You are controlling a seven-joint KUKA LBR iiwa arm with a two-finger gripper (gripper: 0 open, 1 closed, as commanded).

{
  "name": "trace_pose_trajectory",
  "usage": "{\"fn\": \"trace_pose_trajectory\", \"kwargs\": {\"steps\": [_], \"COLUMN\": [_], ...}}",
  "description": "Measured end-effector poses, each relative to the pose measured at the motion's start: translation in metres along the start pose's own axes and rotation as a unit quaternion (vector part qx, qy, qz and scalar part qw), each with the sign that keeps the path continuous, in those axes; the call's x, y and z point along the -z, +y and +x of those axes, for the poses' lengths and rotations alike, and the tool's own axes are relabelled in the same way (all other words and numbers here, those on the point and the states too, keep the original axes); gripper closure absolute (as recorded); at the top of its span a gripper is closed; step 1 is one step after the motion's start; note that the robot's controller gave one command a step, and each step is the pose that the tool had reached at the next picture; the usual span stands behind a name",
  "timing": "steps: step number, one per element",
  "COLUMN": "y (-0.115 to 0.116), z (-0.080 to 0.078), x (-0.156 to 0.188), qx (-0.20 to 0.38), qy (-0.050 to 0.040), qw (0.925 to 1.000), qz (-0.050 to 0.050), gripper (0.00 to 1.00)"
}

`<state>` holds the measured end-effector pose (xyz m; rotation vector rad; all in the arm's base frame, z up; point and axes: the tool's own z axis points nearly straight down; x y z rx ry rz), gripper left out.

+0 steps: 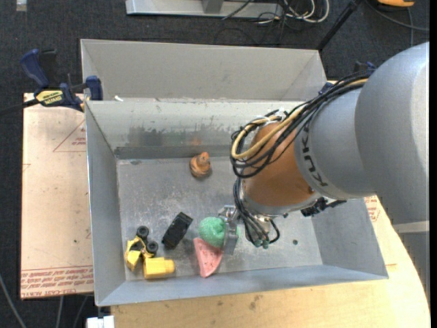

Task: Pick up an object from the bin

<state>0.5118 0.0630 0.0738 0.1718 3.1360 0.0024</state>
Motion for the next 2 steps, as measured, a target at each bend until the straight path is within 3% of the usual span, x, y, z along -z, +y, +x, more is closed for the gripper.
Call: {"fn": "trace_pose_trajectory", "kwargs": {"steps": [1,2], "y": [0.000,-0.007], "z": [0.000,-0.044], "x": [0.000,0.135], "qx": [0.000,-0.027], "qy": [-0.0001,-0.0013], "qw": [1.0000,0.9996], "qz": [0.000,0.001], "gripper": [1.00,1.00]}}
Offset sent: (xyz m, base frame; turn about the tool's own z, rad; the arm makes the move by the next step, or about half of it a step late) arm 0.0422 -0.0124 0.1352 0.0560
